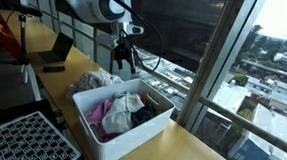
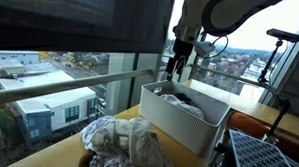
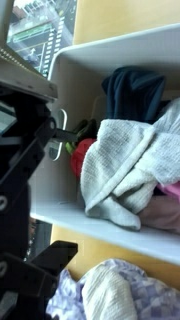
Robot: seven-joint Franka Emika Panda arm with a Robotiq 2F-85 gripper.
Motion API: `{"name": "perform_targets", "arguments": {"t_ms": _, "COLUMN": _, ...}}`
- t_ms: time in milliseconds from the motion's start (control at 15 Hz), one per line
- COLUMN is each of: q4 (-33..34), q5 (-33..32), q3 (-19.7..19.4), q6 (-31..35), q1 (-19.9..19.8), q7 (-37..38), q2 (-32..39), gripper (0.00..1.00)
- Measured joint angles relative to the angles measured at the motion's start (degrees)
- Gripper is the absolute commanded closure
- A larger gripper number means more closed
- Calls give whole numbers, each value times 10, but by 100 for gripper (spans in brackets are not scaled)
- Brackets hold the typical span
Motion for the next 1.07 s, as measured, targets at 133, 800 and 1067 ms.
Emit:
{"name": "perform_targets", "arguments": {"t_ms": 133, "q4": -20, "q5": 1, "q3": -11, "q6": 28, "q1": -15, "q7": -4, "q2": 17, "gripper": 0}}
{"name": "perform_targets", "arguments": {"t_ms": 800, "q4": -12, "q5": 23, "q3": -33, "q6": 133, "q1": -50, "q7": -43, "q2": 197, "gripper": 0}}
{"name": "perform_targets", "arguments": {"t_ms": 1067, "q4": 38, "q5": 42, "q3": -33, "q6": 131, "q1": -58, "q7": -73, "q2": 265, "gripper": 28}}
